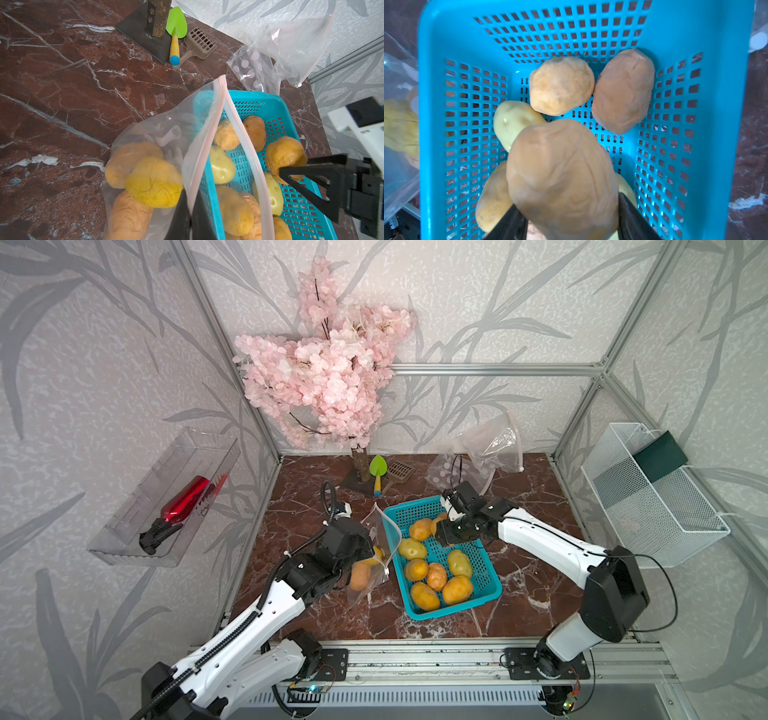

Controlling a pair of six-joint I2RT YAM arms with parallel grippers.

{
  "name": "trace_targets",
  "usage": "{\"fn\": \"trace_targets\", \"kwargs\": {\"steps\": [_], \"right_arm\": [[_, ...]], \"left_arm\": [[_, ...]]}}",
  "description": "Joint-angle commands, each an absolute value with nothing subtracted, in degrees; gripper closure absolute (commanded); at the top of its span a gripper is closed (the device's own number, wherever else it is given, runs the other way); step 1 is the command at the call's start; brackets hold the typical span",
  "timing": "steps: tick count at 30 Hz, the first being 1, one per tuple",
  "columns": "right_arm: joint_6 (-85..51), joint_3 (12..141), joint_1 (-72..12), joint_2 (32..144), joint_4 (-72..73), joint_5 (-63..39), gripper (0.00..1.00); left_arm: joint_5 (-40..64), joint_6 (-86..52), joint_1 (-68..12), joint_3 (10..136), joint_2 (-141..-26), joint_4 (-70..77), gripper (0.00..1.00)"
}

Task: Put the potatoes into a zipper bag and zip it
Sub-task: Pick up the potato from the basket, then place the potato into the zipper food storage bag.

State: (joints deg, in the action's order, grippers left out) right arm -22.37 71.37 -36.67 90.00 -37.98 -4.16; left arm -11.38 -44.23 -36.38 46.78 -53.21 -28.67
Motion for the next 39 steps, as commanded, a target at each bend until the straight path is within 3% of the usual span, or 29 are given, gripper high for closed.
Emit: {"fn": "trace_targets", "kwargs": {"steps": [1, 11, 18, 39], "right_arm": [[-21.37, 69.44, -37.47, 85.09, -33.80, -5.33, 0.63], [-17.89, 66.17, -46.49, 77.56, -22.17, -9.10, 0.64], [-14.23, 70.89, -58.19, 82.57, -19.87, -7.26, 0.66], [-17.56, 85.36, -57.49, 99.34, -23.73, -3.32, 0.69]], "left_arm": [[-10.16, -44.74, -36.56, 48.51, -54.24, -28.03, 1.00], [-7.74, -44.82, -36.51, 48.54, -56.47, -26.94, 1.00], [-7.86, -44.82, -36.54, 48.85, -57.22, -27.23, 1.00], [-8.82, -44.65, -36.52, 48.86, -54.91, -27.90, 1.00]]}}
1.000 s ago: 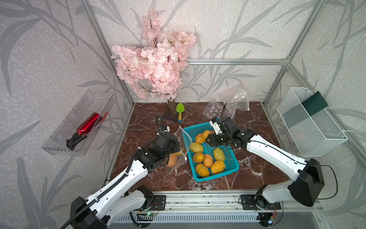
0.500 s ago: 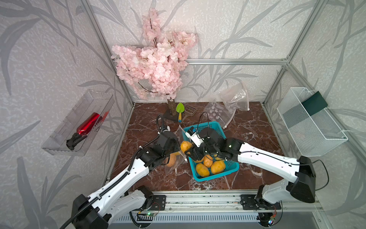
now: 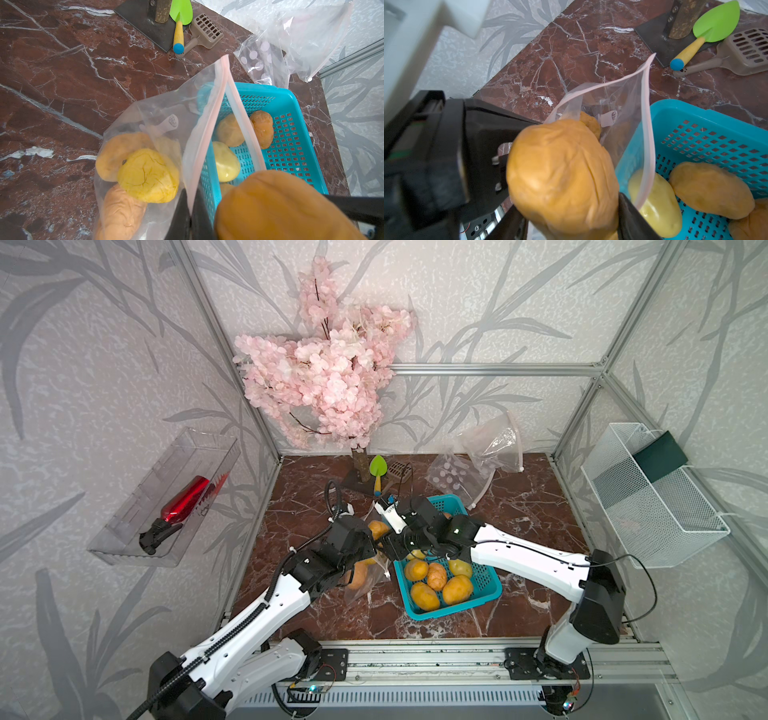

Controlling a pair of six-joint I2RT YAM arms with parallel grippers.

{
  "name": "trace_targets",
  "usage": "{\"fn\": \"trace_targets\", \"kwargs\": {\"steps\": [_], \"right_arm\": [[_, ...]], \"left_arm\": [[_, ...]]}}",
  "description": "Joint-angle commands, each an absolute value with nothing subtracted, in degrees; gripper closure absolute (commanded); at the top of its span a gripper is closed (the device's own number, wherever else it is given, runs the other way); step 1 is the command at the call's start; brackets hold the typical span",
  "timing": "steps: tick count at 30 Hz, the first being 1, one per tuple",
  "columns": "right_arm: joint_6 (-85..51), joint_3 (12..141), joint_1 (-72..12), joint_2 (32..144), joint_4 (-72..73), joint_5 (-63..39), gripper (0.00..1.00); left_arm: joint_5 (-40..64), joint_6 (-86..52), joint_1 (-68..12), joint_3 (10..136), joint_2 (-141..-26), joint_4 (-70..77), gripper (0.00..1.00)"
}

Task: Put the potatoes into a zipper bag and zip it
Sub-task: Place the potato into the zipper food storage bag.

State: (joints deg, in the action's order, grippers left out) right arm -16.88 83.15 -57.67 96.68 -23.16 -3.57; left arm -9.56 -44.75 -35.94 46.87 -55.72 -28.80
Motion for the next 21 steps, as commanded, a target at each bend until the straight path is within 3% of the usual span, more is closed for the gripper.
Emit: {"fn": "trace_targets", "kwargs": {"steps": [1, 15, 21], "right_arm": [[-17.92, 85.96, -57.40, 100.07, -24.63, -3.01, 0.69], [-19.71, 89.38, -57.42, 106.17, -29.87, -1.34, 0.56], [-19.32, 89.56, -57.40, 105.57, -30.87, -0.70, 0.36]], "left_arm": [[-9.07, -44.64, -36.53, 48.87, -54.71, -28.04, 1.00], [-13.20, -45.19, -36.52, 47.59, -49.49, -29.18, 1.00], [-13.92, -45.44, -36.49, 47.56, -49.26, -29.53, 1.00]]}}
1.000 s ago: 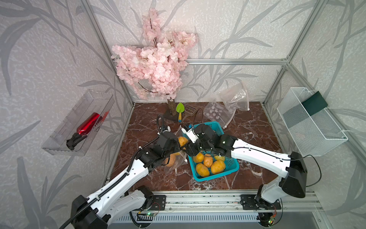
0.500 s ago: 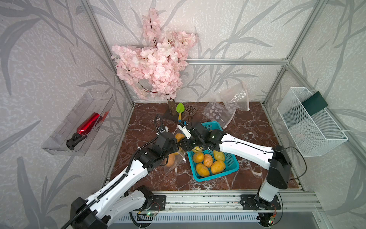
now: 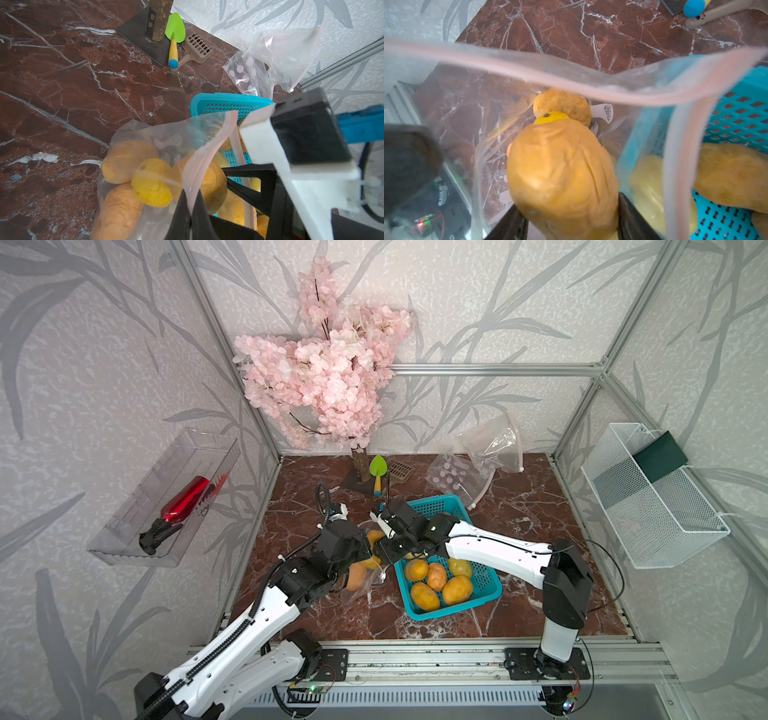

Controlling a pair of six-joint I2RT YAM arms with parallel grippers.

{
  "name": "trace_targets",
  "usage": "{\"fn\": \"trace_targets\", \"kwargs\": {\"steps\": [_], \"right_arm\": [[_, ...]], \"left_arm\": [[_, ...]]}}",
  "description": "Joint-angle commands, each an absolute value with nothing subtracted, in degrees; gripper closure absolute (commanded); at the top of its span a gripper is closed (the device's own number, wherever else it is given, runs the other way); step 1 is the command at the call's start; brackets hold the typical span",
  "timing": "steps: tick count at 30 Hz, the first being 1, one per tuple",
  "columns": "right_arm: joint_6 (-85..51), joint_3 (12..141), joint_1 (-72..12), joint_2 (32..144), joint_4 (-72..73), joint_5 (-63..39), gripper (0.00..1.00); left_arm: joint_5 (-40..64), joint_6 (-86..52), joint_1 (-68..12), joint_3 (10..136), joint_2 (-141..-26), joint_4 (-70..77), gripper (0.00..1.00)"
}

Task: Put the potatoes into a zipper bag and zip it
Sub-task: Place the potato into the zipper food storage bag, then adjust the zipper food storage bag at the center of the board.

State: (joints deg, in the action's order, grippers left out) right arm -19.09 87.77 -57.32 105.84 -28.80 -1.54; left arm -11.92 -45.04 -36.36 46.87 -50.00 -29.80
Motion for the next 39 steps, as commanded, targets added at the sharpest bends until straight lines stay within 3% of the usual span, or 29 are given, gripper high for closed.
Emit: {"fn": "trace_targets", "kwargs": {"steps": [1, 5, 12, 23, 33, 39], "right_arm": [[-19.17, 89.65, -57.39, 105.24, -31.15, -0.71, 0.32], [-18.57, 88.65, -57.44, 102.59, -31.11, -0.53, 0.18], [-17.68, 82.99, -57.40, 93.39, -28.30, -0.88, 0.04], [-18.86, 58.00, -59.48, 75.73, -1.95, -0.87, 0.03], [-23.76, 53.38, -66.90, 82.27, 10.99, -3.58, 0.03], [-21.63, 52.04, -71.09, 84.54, 14.55, 3.73, 0.05]], "left_arm": [[-13.89, -45.44, -36.51, 47.41, -49.16, -29.32, 1.00], [-13.89, -45.53, -36.53, 47.52, -49.44, -29.53, 1.00], [-14.87, -45.81, -36.53, 47.57, -49.39, -30.07, 1.00], [-23.67, -49.96, -36.47, 49.22, -50.07, -36.27, 1.00], [-25.15, -51.06, -36.32, 49.57, -49.38, -37.74, 1.00], [-24.48, -50.92, -36.32, 49.45, -49.63, -37.42, 1.00]]}}
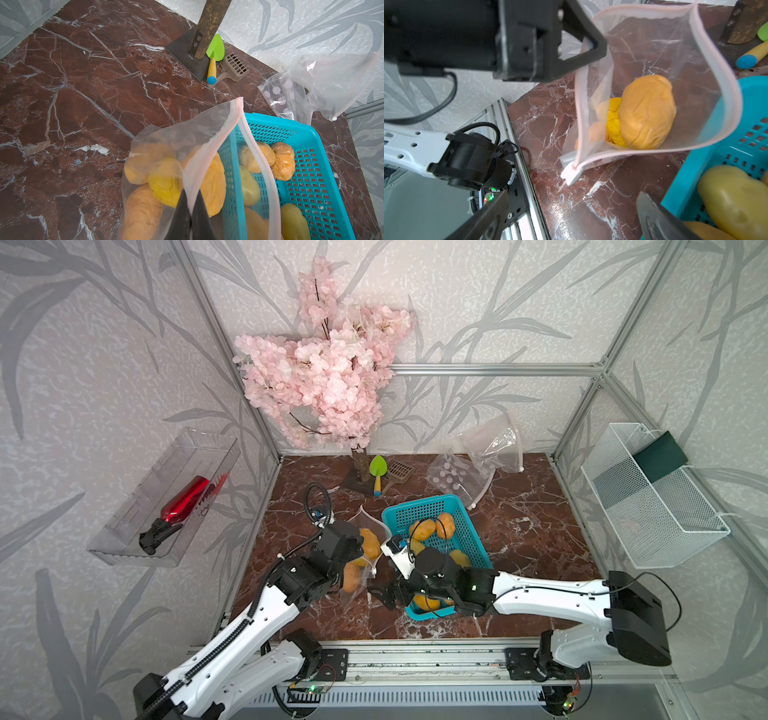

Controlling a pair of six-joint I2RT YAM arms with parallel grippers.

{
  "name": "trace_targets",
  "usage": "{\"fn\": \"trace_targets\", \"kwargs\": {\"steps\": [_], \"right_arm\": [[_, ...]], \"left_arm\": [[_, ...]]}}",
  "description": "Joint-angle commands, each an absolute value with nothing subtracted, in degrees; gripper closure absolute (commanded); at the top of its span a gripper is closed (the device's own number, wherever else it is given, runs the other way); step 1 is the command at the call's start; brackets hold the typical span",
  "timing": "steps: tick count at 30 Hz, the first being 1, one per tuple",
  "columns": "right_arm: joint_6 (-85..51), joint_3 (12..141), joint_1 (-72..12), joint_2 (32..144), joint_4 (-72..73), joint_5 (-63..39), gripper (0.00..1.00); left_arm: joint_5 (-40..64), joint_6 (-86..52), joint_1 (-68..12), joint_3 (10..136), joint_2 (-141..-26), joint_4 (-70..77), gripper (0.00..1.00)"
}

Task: Put the potatoes into a zipper bag and zip it
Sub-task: Adjust the zipper food storage bag at the center of the board.

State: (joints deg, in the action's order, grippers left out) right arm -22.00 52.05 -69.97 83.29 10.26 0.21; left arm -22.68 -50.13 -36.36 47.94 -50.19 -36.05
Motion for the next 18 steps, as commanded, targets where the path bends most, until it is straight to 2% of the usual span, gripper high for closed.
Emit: {"fn": "trace_targets", "kwargs": {"steps": [1, 3, 10, 18], "right_arm": [[-21.35, 52.72, -71.08, 85.47, 14.01, 4.60, 0.05], [-19.96, 54.56, -71.06, 87.33, 12.76, 5.33, 0.12], [-17.97, 57.06, -71.07, 89.13, 10.90, 10.35, 0.57], [-15.74, 55.09, -71.11, 84.41, 11.70, 12.51, 0.93]], "left_arm": [[-24.43, -50.92, -36.33, 49.47, -49.66, -37.44, 1.00], [-24.27, -50.96, -36.36, 49.17, -49.56, -36.91, 1.00], [-23.32, -50.95, -36.33, 48.99, -49.33, -36.65, 1.00], [-20.42, -50.36, -36.22, 48.04, -48.18, -34.33, 1.00]]}}
